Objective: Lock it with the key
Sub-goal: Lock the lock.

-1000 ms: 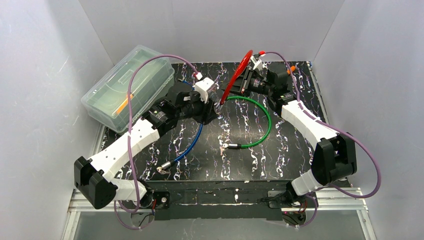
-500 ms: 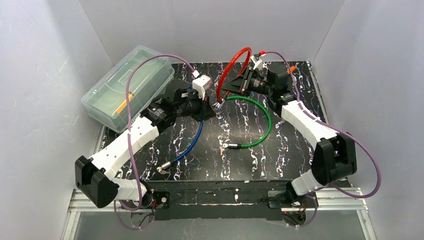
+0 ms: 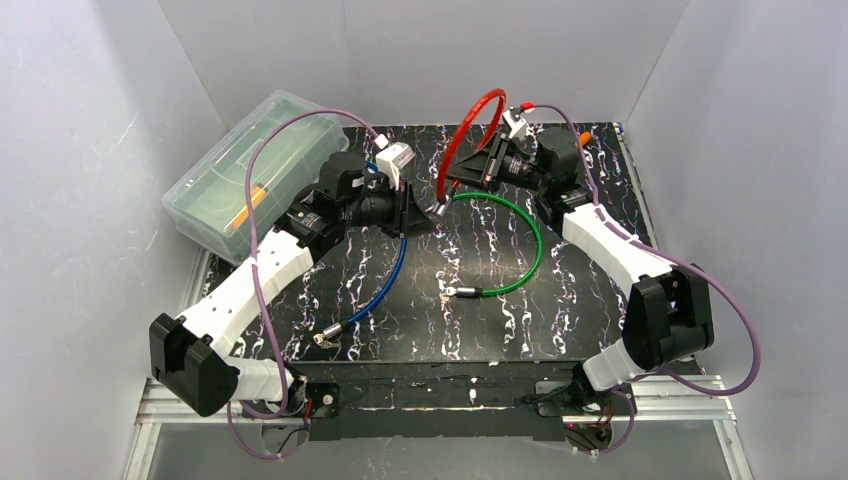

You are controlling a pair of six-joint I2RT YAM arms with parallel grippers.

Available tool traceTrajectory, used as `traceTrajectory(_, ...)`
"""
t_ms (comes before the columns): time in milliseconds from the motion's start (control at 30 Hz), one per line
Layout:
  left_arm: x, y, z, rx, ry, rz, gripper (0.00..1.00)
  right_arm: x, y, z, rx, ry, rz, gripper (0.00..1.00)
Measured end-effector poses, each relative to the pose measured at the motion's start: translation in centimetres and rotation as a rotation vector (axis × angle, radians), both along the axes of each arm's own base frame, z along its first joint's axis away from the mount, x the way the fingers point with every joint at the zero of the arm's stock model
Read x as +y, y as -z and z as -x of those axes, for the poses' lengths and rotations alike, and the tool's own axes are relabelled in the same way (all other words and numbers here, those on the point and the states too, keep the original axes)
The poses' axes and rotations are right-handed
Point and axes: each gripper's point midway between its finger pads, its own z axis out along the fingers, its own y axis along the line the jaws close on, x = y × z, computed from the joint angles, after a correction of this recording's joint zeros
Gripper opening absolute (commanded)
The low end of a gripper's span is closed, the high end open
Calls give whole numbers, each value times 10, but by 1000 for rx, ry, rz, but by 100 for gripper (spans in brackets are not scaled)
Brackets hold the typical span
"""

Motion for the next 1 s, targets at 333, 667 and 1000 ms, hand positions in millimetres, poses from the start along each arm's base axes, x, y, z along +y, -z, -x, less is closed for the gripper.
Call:
traceTrajectory(333,3,-6,-6,45,-46,39,20,1,-7,1,-14,-9,-27,1)
traceTrajectory(667,3,-11,-6,111,-41,112,0,-1,-6,3,-1,-14,-64,1)
traceTrajectory(1000,1,-12,-4,105,-21,126,0,-1,-12,5,-9,-23,-90,1)
